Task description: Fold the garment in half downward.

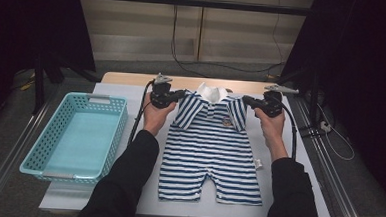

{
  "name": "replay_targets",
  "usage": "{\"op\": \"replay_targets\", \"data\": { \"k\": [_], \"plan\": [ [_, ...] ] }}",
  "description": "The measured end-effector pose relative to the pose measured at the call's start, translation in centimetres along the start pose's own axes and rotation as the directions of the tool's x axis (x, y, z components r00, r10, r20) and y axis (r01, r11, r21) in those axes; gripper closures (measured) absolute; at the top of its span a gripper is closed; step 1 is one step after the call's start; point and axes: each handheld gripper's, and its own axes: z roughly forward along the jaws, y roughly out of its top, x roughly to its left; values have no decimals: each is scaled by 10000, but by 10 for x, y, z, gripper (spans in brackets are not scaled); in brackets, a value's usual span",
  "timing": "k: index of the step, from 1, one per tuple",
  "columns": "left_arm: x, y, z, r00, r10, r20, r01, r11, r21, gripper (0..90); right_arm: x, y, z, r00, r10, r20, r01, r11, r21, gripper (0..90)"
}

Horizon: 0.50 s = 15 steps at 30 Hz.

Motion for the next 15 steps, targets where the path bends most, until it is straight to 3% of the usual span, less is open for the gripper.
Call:
{"op": "replay_targets", "data": {
  "k": [15],
  "plan": [
    [-6, -14, -16, 9991, -102, 417, 119, 9991, -408, 874, 12, -13, -14, 9982, -563, -211, 567, 9983, 156, 868]
  ]
}}
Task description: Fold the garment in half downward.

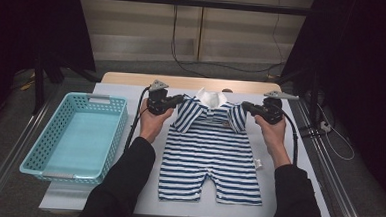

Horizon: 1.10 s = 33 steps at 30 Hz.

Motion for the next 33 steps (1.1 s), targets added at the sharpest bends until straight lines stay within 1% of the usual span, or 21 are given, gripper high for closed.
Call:
{"op": "replay_targets", "data": {
  "k": [1, 2, 4, 7, 10, 11, 12, 15, 16, 17, 18, 19, 20, 21, 23, 24, 26, 27, 31, 32, 33],
  "plan": [
    [-1, 0, -2, 10000, 19, 16, -20, 10000, 65, 874, 1, -1, -1, 10000, 4, 19, -4, 10000, 24, 868],
    [-2, 0, -3, 10000, 30, 67, -30, 10000, -53, 874, 1, -1, -2, 10000, -16, 36, 16, 10000, 33, 868],
    [-4, 0, -4, 10000, 66, 72, -65, 10000, -58, 874, 3, -2, -5, 10000, -4, -27, 4, 10000, -4, 868],
    [-6, 0, -8, 9996, 183, 201, -182, 9998, -39, 873, 7, -3, -8, 9998, -201, -90, 201, 9998, -1, 868],
    [-9, -1, -12, 9995, 203, 246, -201, 9998, -81, 873, 9, -4, -11, 9998, -164, -91, 164, 9999, 1, 868],
    [-9, -2, -14, 9988, 215, 436, -211, 9997, -97, 874, 10, -5, -12, 9997, -205, -108, 205, 9998, -24, 868],
    [-10, -2, -15, 9989, 309, 363, -306, 9995, -69, 874, 10, -6, -13, 9997, -195, -120, 194, 9998, -13, 869],
    [-10, -3, -19, 9977, 478, 476, -480, 9988, 29, 874, 12, -9, -16, 9996, -95, -258, 94, 10000, -19, 868],
    [-10, -4, -21, 9976, 440, 541, -438, 9990, -42, 875, 12, -9, -16, 9994, -163, -314, 162, 9999, -43, 868],
    [-11, -4, -23, 9973, 522, 520, -523, 9986, 7, 874, 13, -10, -17, 9994, -159, -301, 159, 9999, -16, 868],
    [-13, -5, -24, 9974, 461, 554, -458, 9989, -59, 875, 14, -10, -19, 9994, -123, -334, 124, 9999, 25, 868],
    [-13, -6, -26, 9963, 635, 585, -638, 9980, 27, 874, 14, -10, -20, 9992, -184, -346, 183, 9998, -31, 868],
    [-15, -6, -26, 9967, 554, 595, -550, 9985, -75, 874, 15, -10, -21, 9993, -148, -350, 148, 9999, -19, 868],
    [-16, -7, -28, 9956, 722, 598, -727, 9973, 52, 874, 16, -11, -22, 9992, -149, -362, 148, 9999, -29, 869],
    [-18, -8, -29, 9947, 835, 603, -841, 9964, 75, 874, 18, -11, -24, 9989, -243, -398, 242, 9997, -9, 868],
    [-20, -8, -30, 9946, 850, 603, -860, 9962, 145, 874, 19, -12, -24, 9987, -293, -406, 293, 9996, -13, 868],
    [-22, -9, -32, 9941, 876, 636, -884, 9960, 97, 874, 21, -13, -27, 9986, -323, -417, 324, 9995, 32, 868],
    [-22, -9, -33, 9929, 950, 720, -961, 9953, 116, 875, 22, -13, -28, 9983, -373, -458, 375, 9993, 50, 868],
    [-26, -10, -38, 9909, 1122, 739, -1142, 9932, 234, 875, 23, -16, -32, 9976, -430, -550, 436, 9990, 110, 868],
    [-26, -10, -38, 9903, 1172, 742, -1194, 9925, 259, 876, 23, -17, -33, 9978, -369, -557, 377, 9992, 134, 868],
    [-27, -11, -38, 9907, 1124, 765, -1143, 9932, 213, 876, 23, -18, -33, 9978, -386, -541, 395, 9991, 147, 868]
  ]
}}
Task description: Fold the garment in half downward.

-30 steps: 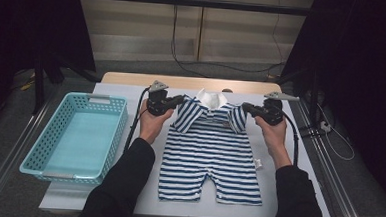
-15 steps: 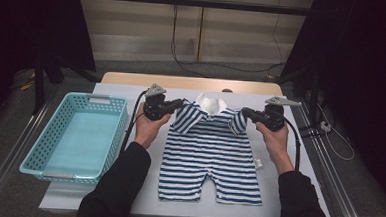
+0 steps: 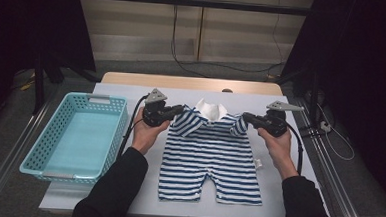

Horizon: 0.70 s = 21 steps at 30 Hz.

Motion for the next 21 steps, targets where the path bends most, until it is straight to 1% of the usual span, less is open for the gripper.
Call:
{"op": "replay_targets", "data": {
  "k": [4, 6, 8, 9, 10, 11, 12, 13, 15, 16, 18, 20, 21],
  "plan": [
    [-3, -2, -2, 10000, 40, 68, -41, 10000, 62, 876, 1, -1, -1, 10000, 33, -67, -33, 10000, 35, 869],
    [-4, -2, -3, 10000, 66, 22, -66, 10000, 50, 875, 2, -2, -2, 9999, -94, -63, 94, 9999, 35, 868],
    [-4, -3, -4, 9999, 25, 120, -25, 10000, 7, 876, 4, -3, -3, 9999, -55, -87, 56, 9999, 98, 868],
    [-5, -3, -4, 9999, 59, 114, -59, 10000, 22, 876, 4, -3, -4, 9999, -123, -88, 124, 9999, 92, 868],
    [-6, -4, -5, 9999, -69, 150, 68, 9999, 89, 875, 5, -4, -5, 9999, -104, -111, 105, 9999, 128, 868],
    [-6, -4, -5, 9999, 94, 77, -94, 10000, 1, 875, 5, -4, -5, 9998, -144, -119, 145, 9998, 108, 868],
    [-7, -4, -6, 9999, 29, 137, -30, 10000, 60, 875, 6, -5, -5, 9996, -240, -138, 242, 9996, 118, 868],
    [-7, -4, -6, 9998, 172, 89, -172, 9999, -1, 875, 6, -5, -6, 9995, -303, -122, 304, 9995, 117, 868],
    [-9, -4, -7, 9997, 179, 143, -179, 9998, -17, 875, 8, -6, -8, 9995, -293, -101, 295, 9995, 147, 868],
    [-10, -5, -8, 9998, 163, 92, -163, 9999, -26, 875, 8, -6, -8, 9991, -413, -123, 415, 9990, 135, 868],
    [-11, -5, -8, 9998, 198, 81, -198, 9998, -28, 875, 10, -7, -10, 9989, -472, -78, 473, 9987, 192, 868],
    [-11, -6, -8, 9998, 199, 74, -198, 9998, -62, 875, 12, -7, -12, 9978, -656, 51, 654, 9973, 320, 868],
    [-11, -6, -8, 9997, 225, 65, -224, 9997, -78, 875, 12, -8, -12, 9957, -910, 161, 903, 9951, 395, 868]
  ]
}}
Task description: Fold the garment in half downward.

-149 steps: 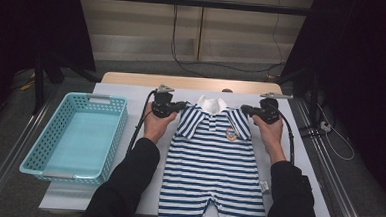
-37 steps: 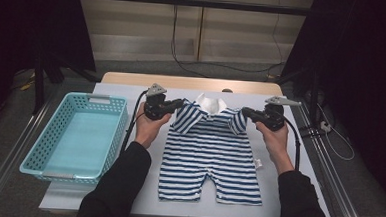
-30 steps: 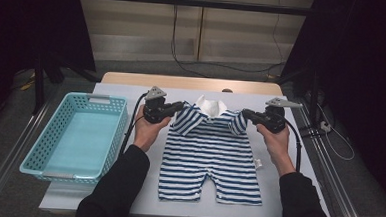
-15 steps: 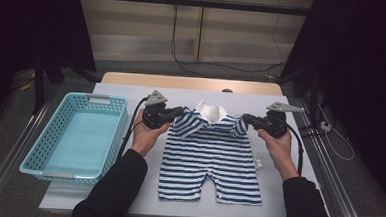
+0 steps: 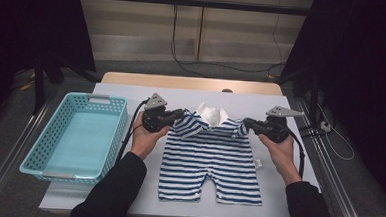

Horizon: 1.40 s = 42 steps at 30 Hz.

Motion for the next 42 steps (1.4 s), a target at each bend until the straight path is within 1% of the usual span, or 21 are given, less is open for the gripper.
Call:
{"op": "replay_targets", "data": {
  "k": [1, 5, 6, 7, 8, 11, 16, 17, 18, 20, 21, 22, 25, 29, 30, 31, 32, 33, 37, 39, 42],
  "plan": [
    [-1, 0, 1, 9999, -70, -73, 70, 10000, -3, 875, 1, 0, 0, 10000, -40, -13, 40, 10000, 2, 868],
    [-4, -1, 3, 10000, 44, -68, -44, 10000, 1, 875, 4, -2, -3, 9997, -256, 4, 256, 9996, 95, 868],
    [-5, -1, 3, 10000, 33, -33, -33, 10000, 9, 875, 4, -2, -3, 9997, -252, 7, 252, 9996, 87, 868],
    [-6, -1, 2, 9999, 110, -92, -110, 9999, 15, 875, 4, -3, -4, 9997, -254, -12, 254, 9996, 107, 868],
    [-6, -1, 2, 10000, 60, -50, -61, 10000, -35, 875, 5, -5, -6, 9995, -329, -1, 329, 9994, 137, 868],
    [-8, -2, 1, 9999, 158, -21, -158, 9999, 6, 875, 7, -7, -9, 9995, -304, -15, 304, 9994, 162, 868],
    [-10, -7, -1, 9997, 222, 52, -223, 9997, 105, 875, 10, -10, -13, 9988, -476, -71, 477, 9987, 178, 868],
    [-10, -8, -1, 9997, 190, 121, -192, 9997, 157, 875, 11, -10, -13, 9989, -464, -76, 466, 9987, 202, 868],
    [-10, -8, -2, 9997, 243, 35, -244, 9996, 127, 875, 11, -11, -14, 9989, -461, -83, 463, 9987, 213, 868],
    [-11, -9, -2, 9998, 188, 24, -188, 9998, 59, 875, 13, -12, -14, 9988, -479, -132, 482, 9986, 232, 868],
    [-11, -9, -2, 9997, 218, 53, -218, 9997, 99, 875, 13, -12, -14, 9987, -501, -124, 504, 9985, 233, 868],
    [-11, -9, -3, 9994, 339, 32, -339, 9993, 176, 875, 14, -12, -15, 9983, -553, -156, 556, 9983, 201, 868],
    [-13, -9, -4, 9995, 321, 55, -322, 9993, 182, 875, 16, -13, -16, 9985, -526, -160, 530, 9983, 228, 868],
    [-17, -10, -5, 9991, 409, 81, -410, 9990, 160, 875, 17, -16, -18, 9983, -546, -201, 551, 9982, 255, 868],
    [-18, -10, -6, 9988, 485, 71, -487, 9985, 245, 875, 18, -17, -19, 9982, -573, -183, 578, 9979, 293, 868],
    [-18, -11, -7, 9985, 528, 167, -532, 9982, 259, 876, 18, -18, -20, 9982, -559, -197, 564, 9980, 285, 868],
    [-19, -11, -7, 9984, 554, 118, -557, 9981, 264, 875, 18, -18, -20, 9979, -620, -188, 626, 9977, 278, 868],
    [-20, -11, -8, 9983, 558, 164, -561, 9981, 238, 875, 19, -19, -21, 9977, -636, -217, 642, 9975, 284, 868],
    [-21, -13, -11, 9974, 708, 162, -713, 9968, 368, 875, 21, -22, -22, 9975, -668, -222, 675, 9972, 326, 868],
    [-21, -14, -12, 9977, 640, 240, -648, 9972, 371, 875, 22, -23, -23, 9974, -662, -300, 672, 9972, 320, 868],
    [-22, -15, -14, 9972, 689, 280, -700, 9966, 424, 875, 24, -25, -24, 9971, -683, -327, 694, 9970, 353, 868]
  ]
}}
